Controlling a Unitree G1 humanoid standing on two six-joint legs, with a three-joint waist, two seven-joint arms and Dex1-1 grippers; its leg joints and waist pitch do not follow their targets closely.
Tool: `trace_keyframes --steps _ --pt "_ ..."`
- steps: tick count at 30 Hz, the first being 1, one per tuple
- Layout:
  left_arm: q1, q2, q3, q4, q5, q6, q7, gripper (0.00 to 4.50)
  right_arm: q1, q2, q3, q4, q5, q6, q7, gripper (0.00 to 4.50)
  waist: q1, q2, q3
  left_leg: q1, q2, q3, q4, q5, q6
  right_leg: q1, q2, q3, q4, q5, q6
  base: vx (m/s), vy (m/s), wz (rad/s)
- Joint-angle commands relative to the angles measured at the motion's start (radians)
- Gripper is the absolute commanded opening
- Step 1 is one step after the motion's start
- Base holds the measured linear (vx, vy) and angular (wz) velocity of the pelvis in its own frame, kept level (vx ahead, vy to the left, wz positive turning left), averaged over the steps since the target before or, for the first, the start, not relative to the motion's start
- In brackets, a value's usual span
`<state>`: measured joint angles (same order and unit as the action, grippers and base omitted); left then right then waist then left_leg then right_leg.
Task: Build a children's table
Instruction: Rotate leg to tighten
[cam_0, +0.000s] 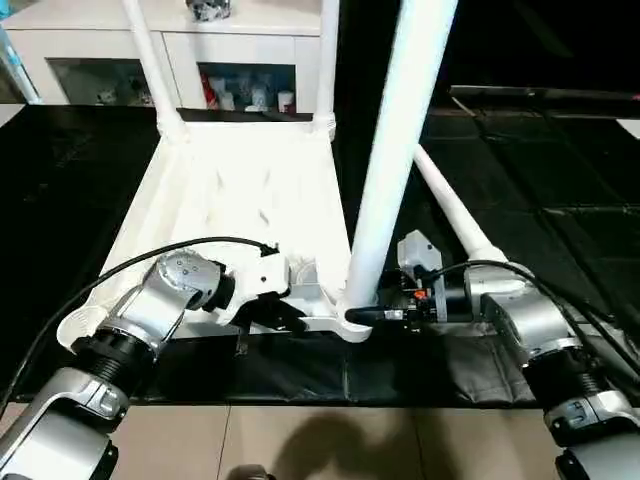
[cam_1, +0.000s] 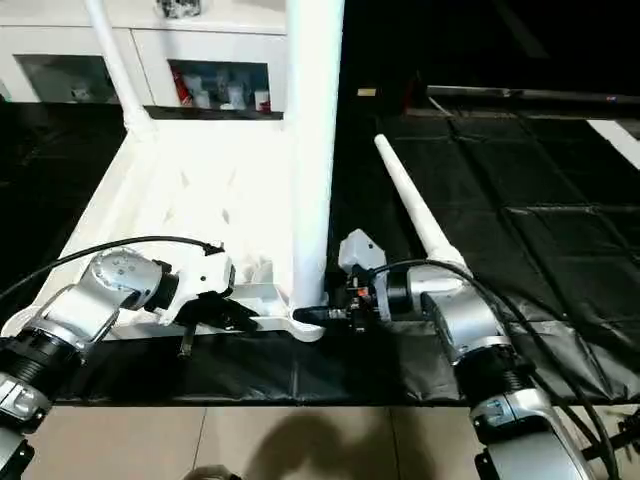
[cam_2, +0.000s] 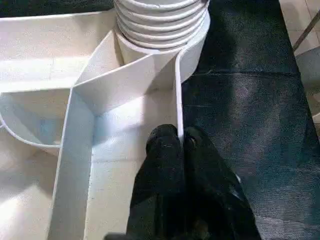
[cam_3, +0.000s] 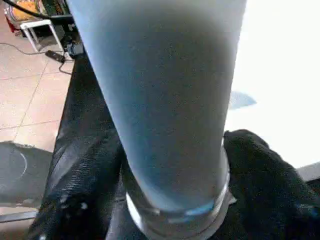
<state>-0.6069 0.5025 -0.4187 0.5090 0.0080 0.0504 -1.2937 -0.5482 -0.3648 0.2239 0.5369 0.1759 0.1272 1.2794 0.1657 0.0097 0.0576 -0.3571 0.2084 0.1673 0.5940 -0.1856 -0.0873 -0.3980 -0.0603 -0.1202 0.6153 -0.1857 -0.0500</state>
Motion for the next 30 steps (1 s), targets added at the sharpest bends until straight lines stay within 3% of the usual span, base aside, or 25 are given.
trace_keyframes --steps 1,8,13,30 --pt "-0.01 -0.002 -0.035 0.012 0.043 -0.012 -0.019 0.0 -0.009 -0.002 0.001 0.006 -0.005 0.009 0.006 3.63 -0.007 0.003 -0.08 0.002 0.032 -0.006 -0.057 -0.115 0.053 0.061 -0.091 0.068 -0.073 -0.2 -0.13 0.0 0.0 0.0" --pt "-0.012 -0.002 -0.037 0.022 0.046 -0.02 -0.025 0.0 -0.001 -0.003 -0.005 0.018 -0.027 -0.042 -0.038 4.19 -0.008 0.007 -0.08 0.004 0.032 -0.006 -0.057 -0.125 0.047 0.06 -0.091 0.067 -0.075 -0.202 -0.133 0.0 0.0 0.0" --pt "-0.013 0.001 -0.039 0.027 0.049 -0.025 -0.032 0.0 0.015 0.015 -0.022 0.017 -0.017 -0.049 -0.069 4.19 -0.007 0.013 -0.081 0.004 0.033 -0.007 -0.057 -0.132 0.044 0.061 -0.09 0.067 -0.073 -0.192 -0.137 0.0 0.0 0.0" --pt "-0.018 0.007 -0.044 0.038 0.061 -0.037 -0.041 0.0 0.021 0.049 -0.022 0.043 -0.018 -0.066 -0.1 4.19 -0.011 0.014 -0.081 0.006 0.034 -0.008 -0.058 -0.146 0.038 0.06 -0.091 0.068 -0.072 -0.187 -0.147 0.0 0.0 0.0"
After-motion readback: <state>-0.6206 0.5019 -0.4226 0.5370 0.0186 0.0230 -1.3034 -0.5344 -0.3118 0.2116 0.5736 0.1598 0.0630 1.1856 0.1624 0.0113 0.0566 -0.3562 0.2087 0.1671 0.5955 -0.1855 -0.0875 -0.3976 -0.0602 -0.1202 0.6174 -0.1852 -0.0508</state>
